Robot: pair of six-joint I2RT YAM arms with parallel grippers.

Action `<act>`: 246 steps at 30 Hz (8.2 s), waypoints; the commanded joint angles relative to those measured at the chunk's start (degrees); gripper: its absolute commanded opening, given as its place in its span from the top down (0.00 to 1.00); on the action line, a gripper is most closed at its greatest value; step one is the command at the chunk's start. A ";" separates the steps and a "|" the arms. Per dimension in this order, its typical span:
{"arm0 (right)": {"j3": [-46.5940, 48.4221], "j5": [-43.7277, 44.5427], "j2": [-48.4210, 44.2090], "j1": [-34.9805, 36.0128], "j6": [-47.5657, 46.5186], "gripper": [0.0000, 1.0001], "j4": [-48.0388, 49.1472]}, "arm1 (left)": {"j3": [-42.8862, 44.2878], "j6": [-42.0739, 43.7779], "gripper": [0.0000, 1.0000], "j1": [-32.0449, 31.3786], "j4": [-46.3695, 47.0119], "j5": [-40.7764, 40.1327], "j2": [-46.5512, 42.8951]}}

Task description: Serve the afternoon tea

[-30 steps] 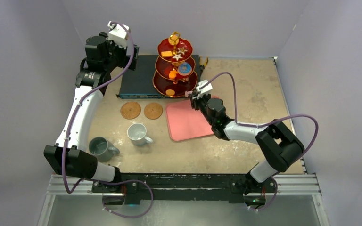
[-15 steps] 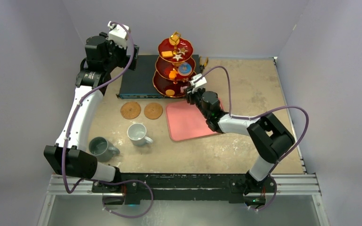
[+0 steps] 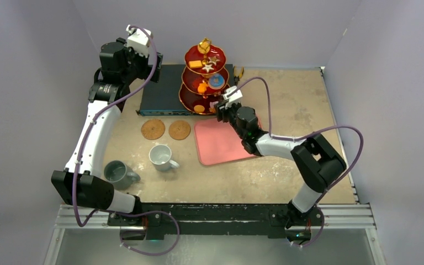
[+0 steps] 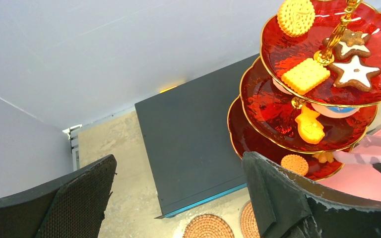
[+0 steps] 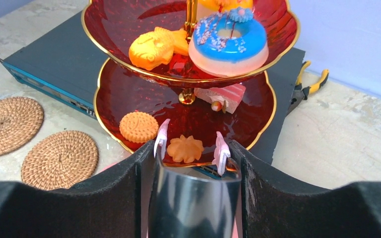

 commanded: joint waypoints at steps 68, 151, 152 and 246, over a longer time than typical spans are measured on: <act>-17.58 28.78 -11.85 -2.22 22.35 0.67 -6.87 | 4.56 -0.55 0.01 0.52 1.12 3.50 1.17; -14.80 31.28 -0.39 2.96 13.33 0.39 7.71 | 3.30 0.36 0.01 0.51 0.64 3.06 -0.13; -14.62 31.05 0.04 2.96 13.33 0.39 7.87 | 3.36 0.38 0.01 0.53 0.60 3.05 -0.14; -13.88 2.74 -25.17 -0.73 32.82 0.42 -19.98 | 0.66 -2.18 0.01 0.93 2.03 1.24 -1.89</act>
